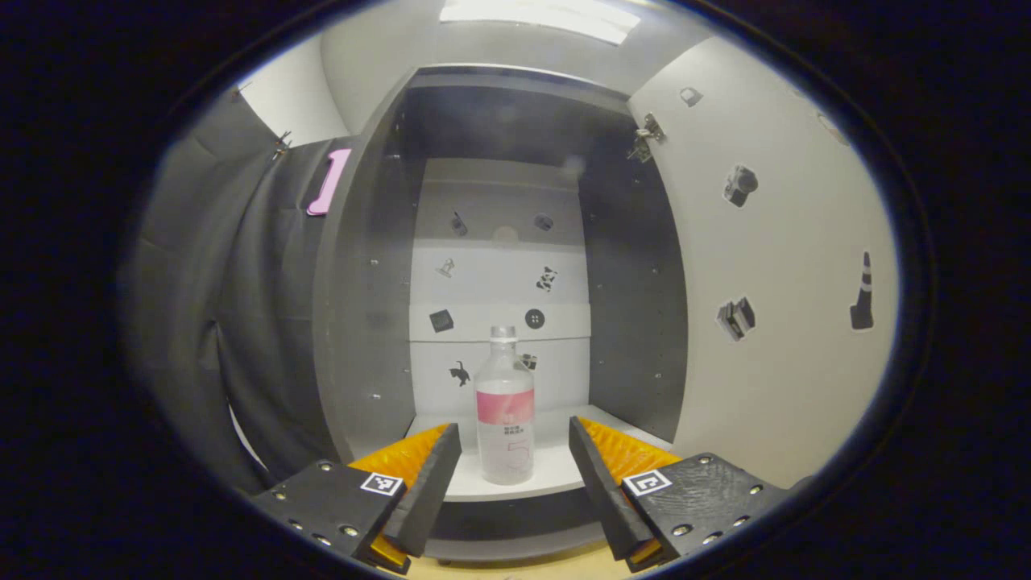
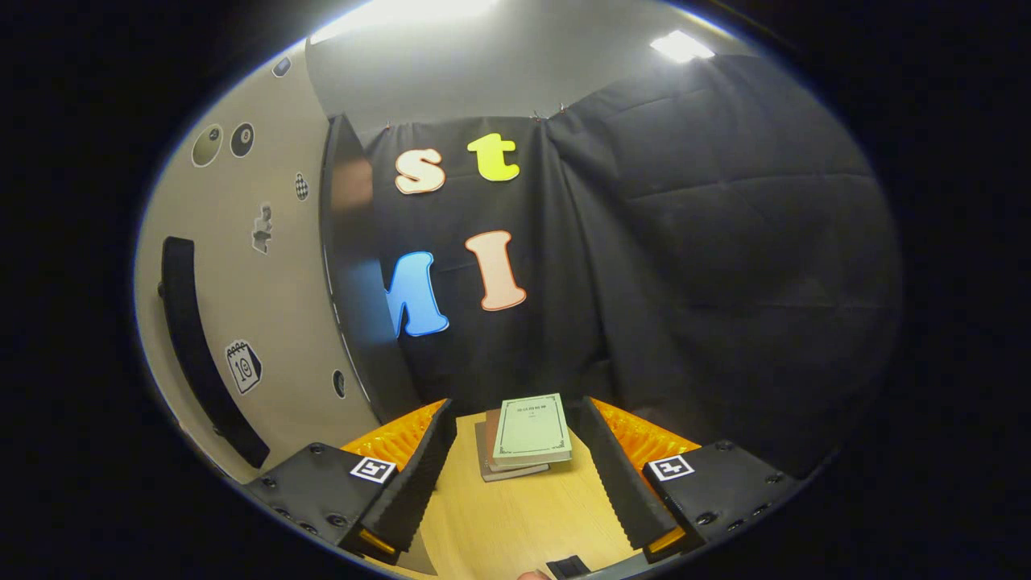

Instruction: Open the cabinet door with the right hand, grasp the bottle in the cabinet with the left hand and place it on the coaster, then close the cabinet door with the right hand.

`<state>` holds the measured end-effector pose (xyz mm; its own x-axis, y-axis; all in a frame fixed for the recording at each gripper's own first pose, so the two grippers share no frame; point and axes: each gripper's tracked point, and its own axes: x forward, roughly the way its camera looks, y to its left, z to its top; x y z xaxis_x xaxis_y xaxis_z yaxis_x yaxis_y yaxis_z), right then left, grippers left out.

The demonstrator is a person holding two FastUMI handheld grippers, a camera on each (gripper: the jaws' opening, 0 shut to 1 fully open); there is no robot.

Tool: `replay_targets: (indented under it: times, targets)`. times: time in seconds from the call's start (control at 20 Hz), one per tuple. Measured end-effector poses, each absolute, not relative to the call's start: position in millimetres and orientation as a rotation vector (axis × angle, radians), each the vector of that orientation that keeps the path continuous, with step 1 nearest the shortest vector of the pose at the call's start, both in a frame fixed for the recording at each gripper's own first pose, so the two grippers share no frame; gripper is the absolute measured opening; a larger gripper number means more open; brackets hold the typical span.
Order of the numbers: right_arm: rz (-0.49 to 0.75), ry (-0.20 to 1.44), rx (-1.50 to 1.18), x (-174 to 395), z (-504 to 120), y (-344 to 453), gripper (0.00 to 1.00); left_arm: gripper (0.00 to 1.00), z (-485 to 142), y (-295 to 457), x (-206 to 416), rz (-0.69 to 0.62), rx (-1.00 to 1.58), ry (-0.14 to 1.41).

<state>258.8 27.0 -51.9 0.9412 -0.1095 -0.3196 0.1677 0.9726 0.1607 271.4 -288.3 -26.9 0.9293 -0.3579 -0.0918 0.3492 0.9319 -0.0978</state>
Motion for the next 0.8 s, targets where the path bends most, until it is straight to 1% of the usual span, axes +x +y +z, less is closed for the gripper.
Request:
replay_targets:
  times: [0.05,0.1,0.15,0.2,0.25,0.3,0.4,0.45,0.5,0.55,0.8]
  targets:
    - [-0.163,0.319,0.190,257,-55,24,0.98,0.82,-34,-292,280,-0.373,-0.083,0.118]
    - [-0.183,0.322,0.190,255,-57,21,0.98,0.84,-40,-297,288,-0.383,-0.091,0.130]
    - [-0.201,0.326,0.190,255,-60,18,0.98,0.82,-47,-300,294,-0.394,-0.100,0.145]
    - [-0.217,0.330,0.190,252,-62,17,0.92,0.82,-55,-302,299,-0.399,-0.105,0.158]
    - [-0.232,0.333,0.189,251,-64,16,0.92,0.82,-59,-303,306,-0.402,-0.108,0.167]
    - [-0.247,0.335,0.188,250,-65,16,0.98,0.82,-63,-304,313,-0.404,-0.108,0.171]
    - [-0.271,0.344,0.189,249,-68,14,0.98,0.82,-69,-306,326,-0.408,-0.093,0.171]
    - [-0.279,0.348,0.188,248,-70,14,0.92,0.84,-71,-305,332,-0.407,-0.082,0.165]
    - [-0.286,0.353,0.185,247,-71,15,0.92,0.82,-75,-305,339,-0.405,-0.074,0.163]
    - [-0.290,0.356,0.180,248,-73,16,0.98,0.82,-79,-305,344,-0.406,-0.067,0.168]
    - [-0.293,0.375,0.154,249,-74,18,0.98,0.82,-103,-311,361,-0.415,-0.063,0.214]
